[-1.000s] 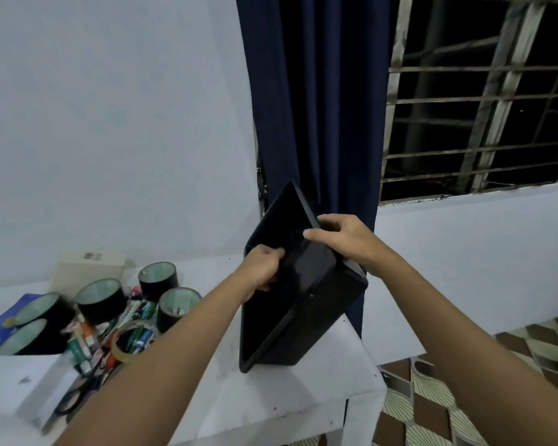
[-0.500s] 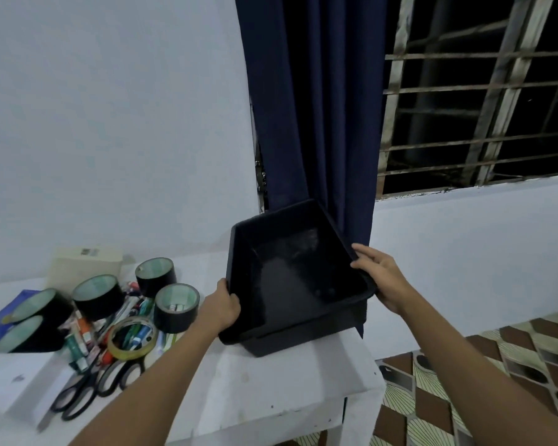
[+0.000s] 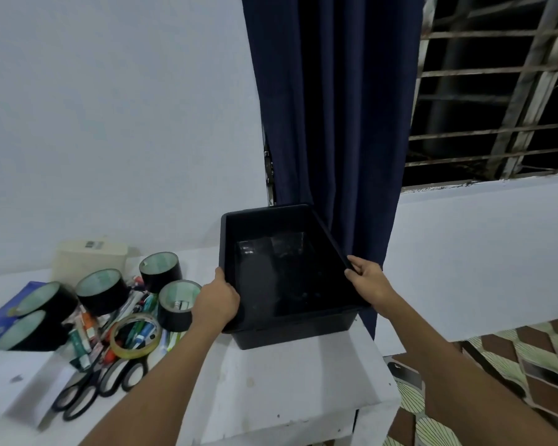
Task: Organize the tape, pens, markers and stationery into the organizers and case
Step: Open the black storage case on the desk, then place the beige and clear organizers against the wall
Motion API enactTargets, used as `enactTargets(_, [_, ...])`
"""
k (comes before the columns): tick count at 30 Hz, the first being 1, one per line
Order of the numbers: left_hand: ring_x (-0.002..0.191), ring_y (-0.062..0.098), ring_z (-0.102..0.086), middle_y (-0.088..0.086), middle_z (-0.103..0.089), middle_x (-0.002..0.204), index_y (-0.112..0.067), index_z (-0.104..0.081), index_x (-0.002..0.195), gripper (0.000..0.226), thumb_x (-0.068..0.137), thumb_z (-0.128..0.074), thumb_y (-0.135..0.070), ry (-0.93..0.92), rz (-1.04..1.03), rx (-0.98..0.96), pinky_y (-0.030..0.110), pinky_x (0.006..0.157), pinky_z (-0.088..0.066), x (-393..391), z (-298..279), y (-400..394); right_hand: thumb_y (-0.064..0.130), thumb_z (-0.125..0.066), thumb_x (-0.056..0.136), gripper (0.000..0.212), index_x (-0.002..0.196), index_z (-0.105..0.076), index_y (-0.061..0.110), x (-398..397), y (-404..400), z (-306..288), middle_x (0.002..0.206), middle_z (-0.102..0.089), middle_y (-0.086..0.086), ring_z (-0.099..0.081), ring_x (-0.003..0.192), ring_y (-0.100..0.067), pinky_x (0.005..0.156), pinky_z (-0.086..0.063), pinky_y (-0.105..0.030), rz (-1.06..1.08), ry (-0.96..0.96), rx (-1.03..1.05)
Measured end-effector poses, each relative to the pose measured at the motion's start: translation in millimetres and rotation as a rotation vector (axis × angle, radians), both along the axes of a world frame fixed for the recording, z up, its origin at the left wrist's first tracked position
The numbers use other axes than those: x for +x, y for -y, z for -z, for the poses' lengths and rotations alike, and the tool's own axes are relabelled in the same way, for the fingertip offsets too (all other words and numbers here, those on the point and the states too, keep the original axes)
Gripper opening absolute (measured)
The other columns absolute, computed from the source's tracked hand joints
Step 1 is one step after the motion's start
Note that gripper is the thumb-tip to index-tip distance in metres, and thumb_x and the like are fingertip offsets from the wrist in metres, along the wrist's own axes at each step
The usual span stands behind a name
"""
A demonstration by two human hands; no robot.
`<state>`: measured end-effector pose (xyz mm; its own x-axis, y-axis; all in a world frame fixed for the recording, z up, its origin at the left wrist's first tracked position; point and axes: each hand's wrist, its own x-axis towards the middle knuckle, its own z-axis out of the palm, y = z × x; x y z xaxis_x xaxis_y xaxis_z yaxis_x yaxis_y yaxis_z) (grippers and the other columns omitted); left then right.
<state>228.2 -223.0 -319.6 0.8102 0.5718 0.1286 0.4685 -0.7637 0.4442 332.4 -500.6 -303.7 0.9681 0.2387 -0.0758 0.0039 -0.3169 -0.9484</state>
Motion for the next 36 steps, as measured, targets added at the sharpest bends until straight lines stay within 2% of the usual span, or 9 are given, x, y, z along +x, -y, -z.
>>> enactTargets(7, [0.091, 0.041, -0.061, 0.023, -0.066, 0.099, -0.006, -0.033, 0.136, 0.044, 0.092, -0.035, -0.012, -0.010, -0.001, 0.033, 0.038, 0.066, -0.038, 7, -1, -3, 0.010, -0.050, 0.096, 0.047, 0.142, -0.041, 0.005, 7, -8, 0, 0.135, -0.056, -0.012, -0.055, 0.121, -0.024, 0.093, -0.036, -0.016, 0.025, 0.206, -0.237])
enactTargets(11, [0.089, 0.040, -0.058, 0.023, -0.064, 0.100, -0.007, -0.036, 0.129, 0.038, 0.092, -0.035, -0.013, -0.005, -0.017, 0.009, 0.039, 0.066, -0.038, 4, -5, -1, 0.008, -0.048, 0.095, 0.044, 0.139, -0.048, 0.006, 3, -10, -2, 0.123, -0.063, -0.013, -0.060, 0.091, -0.018, 0.082, -0.042, -0.015, 0.026, 0.282, -0.335])
enactTargets(15, [0.092, 0.040, -0.058, 0.023, -0.064, 0.103, -0.010, -0.042, 0.120, 0.031, 0.092, -0.036, -0.021, -0.018, 0.011, -0.049, 0.041, 0.073, -0.045, 0, -11, -5, 0.002, -0.047, 0.091, 0.035, 0.125, -0.057, 0.000, -3, -16, -7, 0.123, -0.057, -0.011, -0.058, 0.110, -0.028, 0.090, -0.043, -0.021, -0.004, 0.448, -0.484])
enactTargets(18, [0.104, 0.038, -0.057, 0.019, -0.063, 0.115, -0.010, -0.050, 0.114, 0.032, 0.096, -0.034, -0.030, -0.033, 0.064, -0.037, 0.042, 0.086, -0.047, -9, -27, -16, 0.001, -0.046, 0.092, 0.039, 0.131, -0.053, 0.000, -9, -40, -15, 0.139, -0.047, -0.013, -0.044, 0.130, -0.027, 0.108, -0.032, -0.026, -0.047, 0.594, -0.587])
enactTargets(22, [0.116, 0.033, -0.053, 0.016, -0.057, 0.129, -0.005, -0.048, 0.130, 0.044, 0.096, -0.038, -0.031, 0.018, 0.022, -0.021, 0.038, 0.090, -0.043, -22, -64, -61, 0.006, -0.047, 0.094, 0.043, 0.136, -0.048, -0.001, -17, -112, -32, 0.146, -0.043, -0.014, -0.036, 0.138, -0.024, 0.114, -0.023, -0.026, -0.176, 0.634, -0.517])
enactTargets(25, [0.115, 0.032, -0.055, 0.015, -0.057, 0.128, -0.005, -0.052, 0.127, 0.042, 0.090, -0.046, -0.024, 0.019, -0.014, -0.026, 0.035, 0.091, -0.044, -29, -90, -113, 0.009, -0.051, 0.093, 0.041, 0.133, -0.053, 0.000, -21, -174, -50, 0.140, -0.051, -0.013, -0.046, 0.131, -0.024, 0.113, -0.034, -0.030, -0.272, 0.685, -0.431])
enactTargets(29, [0.128, 0.031, -0.047, 0.015, -0.047, 0.142, -0.007, -0.047, 0.137, 0.050, 0.091, -0.049, -0.024, 0.001, -0.065, -0.011, 0.037, 0.103, -0.040, -45, -121, -198, 0.014, -0.053, 0.093, 0.040, 0.132, -0.056, 0.006, -33, -269, -78, 0.119, -0.061, -0.004, -0.056, 0.119, -0.022, 0.103, -0.041, -0.023, -0.421, 0.641, -0.323])
enactTargets(32, [0.130, 0.028, -0.044, 0.012, -0.045, 0.144, -0.006, -0.046, 0.138, 0.049, 0.092, -0.049, -0.021, 0.008, -0.107, 0.003, 0.033, 0.103, -0.038, -58, -134, -260, 0.017, -0.053, 0.093, 0.036, 0.128, -0.060, 0.009, -40, -338, -91, 0.129, -0.062, -0.005, -0.057, 0.118, -0.018, 0.105, -0.042, -0.028, -0.533, 0.639, -0.293])
enactTargets(36, [0.133, 0.028, -0.042, 0.012, -0.045, 0.145, -0.006, -0.046, 0.139, 0.049, 0.092, -0.050, -0.020, -0.016, -0.155, 0.014, 0.032, 0.105, -0.035, -67, -135, -324, 0.016, -0.056, 0.092, 0.033, 0.123, -0.063, 0.008, -42, -412, -92, 0.122, -0.065, -0.006, -0.062, 0.106, -0.017, 0.097, -0.046, -0.024, -0.614, 0.633, -0.300])
